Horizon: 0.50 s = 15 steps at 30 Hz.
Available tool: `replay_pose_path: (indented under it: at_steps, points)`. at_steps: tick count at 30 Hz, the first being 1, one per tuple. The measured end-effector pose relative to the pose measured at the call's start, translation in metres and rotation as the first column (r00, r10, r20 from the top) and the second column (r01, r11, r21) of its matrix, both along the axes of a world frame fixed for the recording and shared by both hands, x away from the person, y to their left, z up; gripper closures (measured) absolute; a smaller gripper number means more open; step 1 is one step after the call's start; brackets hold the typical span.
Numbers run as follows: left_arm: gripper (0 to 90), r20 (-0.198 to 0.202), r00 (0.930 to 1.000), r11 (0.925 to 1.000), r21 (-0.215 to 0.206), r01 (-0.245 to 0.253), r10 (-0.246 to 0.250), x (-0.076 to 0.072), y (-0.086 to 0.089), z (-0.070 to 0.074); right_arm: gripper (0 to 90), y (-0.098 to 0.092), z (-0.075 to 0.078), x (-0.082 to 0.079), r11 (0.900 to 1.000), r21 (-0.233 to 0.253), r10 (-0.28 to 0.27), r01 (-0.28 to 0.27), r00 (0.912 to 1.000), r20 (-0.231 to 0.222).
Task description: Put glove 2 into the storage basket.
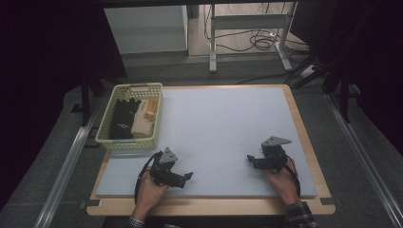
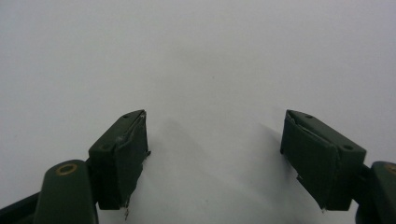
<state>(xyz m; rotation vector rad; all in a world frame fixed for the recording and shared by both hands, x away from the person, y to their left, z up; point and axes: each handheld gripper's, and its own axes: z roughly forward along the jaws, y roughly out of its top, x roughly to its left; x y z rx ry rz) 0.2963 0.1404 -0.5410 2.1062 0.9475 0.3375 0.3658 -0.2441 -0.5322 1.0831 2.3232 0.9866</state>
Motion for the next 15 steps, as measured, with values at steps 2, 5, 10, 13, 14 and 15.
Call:
replay_pose_path:
  at_steps: [2, 5, 10, 13, 14, 15]
  points:
    - [0.1, -0.008, 1.0, 0.9997, 0.023, 0.0, 0.0, 0.0001, -0.0005, -0.0041, 22.7, 0.0, 0.0, 0.0, 1.0, 0.0, 0.0, 0.0, 1.0, 0.0]
    - [0.1, -0.021, 0.9998, 0.9987, 0.052, -0.004, 0.005, 0.0008, -0.0027, -0.007, 22.7, 0.0001, 0.0, 0.0, 1.0, 0.0, 0.0, 0.0, 1.0, 0.0]
    - [0.0, -0.043, 0.999, 0.9965, 0.084, -0.002, 0.006, 0.003, -0.0059, -0.0085, 22.7, 0.0001, 0.0, 0.0, 1.0, 0.0, 0.0, 0.0, 1.0, 0.0]
    - [0.0, -0.04, 0.9992, 0.9962, 0.088, -0.002, 0.006, 0.0026, -0.0064, -0.0086, 22.6, 0.0, -0.0001, -0.0001, 1.0, 0.0, -0.001, 0.001, 1.0, 0.0]
    - [0.0, -0.04, 0.9992, 0.9961, 0.088, -0.002, 0.006, 0.0028, -0.0062, -0.0086, 22.7, -0.0001, -0.0002, -0.0001, 1.0, 0.001, -0.001, 0.001, 1.0, 0.0]
    - [0.0, -0.04, 0.9992, 0.996, 0.089, -0.002, 0.006, 0.0027, -0.0064, -0.0086, 22.6, 0.0, -0.0001, -0.0001, 1.0, 0.001, -0.001, 0.001, 1.0, 0.0]
